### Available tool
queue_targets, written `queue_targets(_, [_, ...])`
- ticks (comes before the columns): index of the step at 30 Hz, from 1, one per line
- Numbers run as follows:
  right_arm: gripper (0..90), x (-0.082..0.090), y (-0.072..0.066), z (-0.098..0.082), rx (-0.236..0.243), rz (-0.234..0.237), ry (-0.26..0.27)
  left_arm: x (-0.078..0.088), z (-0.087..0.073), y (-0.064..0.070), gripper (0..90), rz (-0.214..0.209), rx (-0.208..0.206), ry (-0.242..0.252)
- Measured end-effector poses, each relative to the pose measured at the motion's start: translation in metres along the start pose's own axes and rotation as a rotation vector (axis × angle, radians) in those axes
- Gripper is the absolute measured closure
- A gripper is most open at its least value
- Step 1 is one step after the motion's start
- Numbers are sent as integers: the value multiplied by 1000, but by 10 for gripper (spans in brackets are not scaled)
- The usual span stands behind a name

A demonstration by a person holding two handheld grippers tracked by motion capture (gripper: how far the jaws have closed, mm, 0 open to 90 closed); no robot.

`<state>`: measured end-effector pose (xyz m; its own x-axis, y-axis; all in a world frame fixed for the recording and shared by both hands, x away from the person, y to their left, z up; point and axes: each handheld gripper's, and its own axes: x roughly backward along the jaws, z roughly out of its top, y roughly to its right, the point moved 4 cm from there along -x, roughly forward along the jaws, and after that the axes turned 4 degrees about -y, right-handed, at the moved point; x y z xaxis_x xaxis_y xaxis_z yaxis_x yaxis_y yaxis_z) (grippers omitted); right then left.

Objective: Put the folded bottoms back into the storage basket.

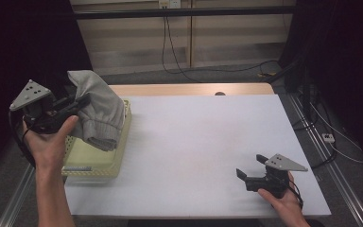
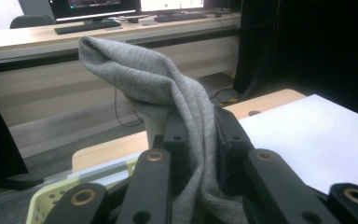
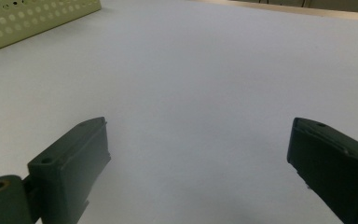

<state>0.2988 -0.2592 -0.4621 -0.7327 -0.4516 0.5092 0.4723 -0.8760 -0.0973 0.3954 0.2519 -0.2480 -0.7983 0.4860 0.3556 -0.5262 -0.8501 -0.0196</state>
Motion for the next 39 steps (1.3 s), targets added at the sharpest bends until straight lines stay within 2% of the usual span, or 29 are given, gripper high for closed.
queue_targets(9, [51,-1,0,0,2,1,-3,-1,-5,-9,772,11,2,-27])
queue_targets(17, [51,-1,0,0,2,0,-3,-7,-12,-17,772,22,25,-51])
queue_targets(21, [51,-1,0,0,5,2,-7,-11,-16,-22,772,46,37,-67])
queue_targets(26, [51,-1,0,0,5,3,-5,-19,-23,-28,772,54,44,-97])
queue_targets(35, [51,0,0,-1,5,3,-6,-28,-35,-40,772,52,75,-137])
queue_targets(39, [50,0,0,0,1,-1,-3,-33,-40,-45,772,65,93,-151])
